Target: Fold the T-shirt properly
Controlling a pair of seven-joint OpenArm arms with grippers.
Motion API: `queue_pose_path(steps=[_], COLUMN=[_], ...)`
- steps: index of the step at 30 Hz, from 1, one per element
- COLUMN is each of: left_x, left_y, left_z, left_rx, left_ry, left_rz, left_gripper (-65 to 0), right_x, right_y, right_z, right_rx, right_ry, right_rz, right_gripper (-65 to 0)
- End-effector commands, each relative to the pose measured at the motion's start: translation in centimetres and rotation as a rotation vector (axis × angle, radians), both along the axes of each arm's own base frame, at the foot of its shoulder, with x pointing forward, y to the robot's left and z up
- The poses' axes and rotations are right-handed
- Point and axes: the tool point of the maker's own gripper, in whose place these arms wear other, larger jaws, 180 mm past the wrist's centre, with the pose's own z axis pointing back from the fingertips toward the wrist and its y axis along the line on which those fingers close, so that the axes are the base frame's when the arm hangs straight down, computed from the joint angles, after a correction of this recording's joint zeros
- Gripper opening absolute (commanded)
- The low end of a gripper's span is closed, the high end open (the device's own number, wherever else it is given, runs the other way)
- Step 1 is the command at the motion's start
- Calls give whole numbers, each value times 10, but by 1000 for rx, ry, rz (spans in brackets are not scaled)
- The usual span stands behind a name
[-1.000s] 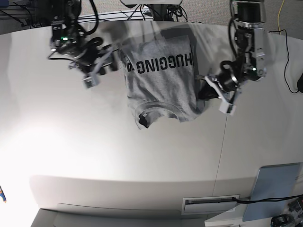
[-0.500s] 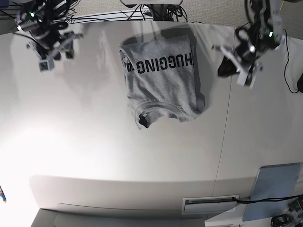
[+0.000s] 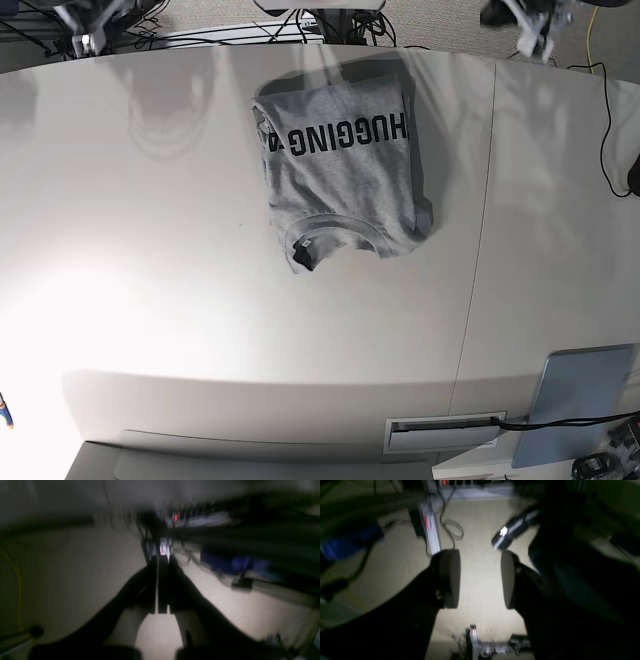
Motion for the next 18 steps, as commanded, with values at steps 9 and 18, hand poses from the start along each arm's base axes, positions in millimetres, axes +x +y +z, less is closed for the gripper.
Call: queue_pose_path(steps=[9, 18], left_x=[-58, -75], left_y=[5, 21], left_z=[-69, -166], left_rx=[-118, -112], left_ry=[159, 305], left_rz=[163, 372], left_gripper=[-462, -462], right_x=[-64, -80], right_y=[-34, -43], right_z=[-67, -181], right_rx=[-33, 117], right_ry=[150, 223], right_rz=[-131, -281], right_gripper=[-390, -390])
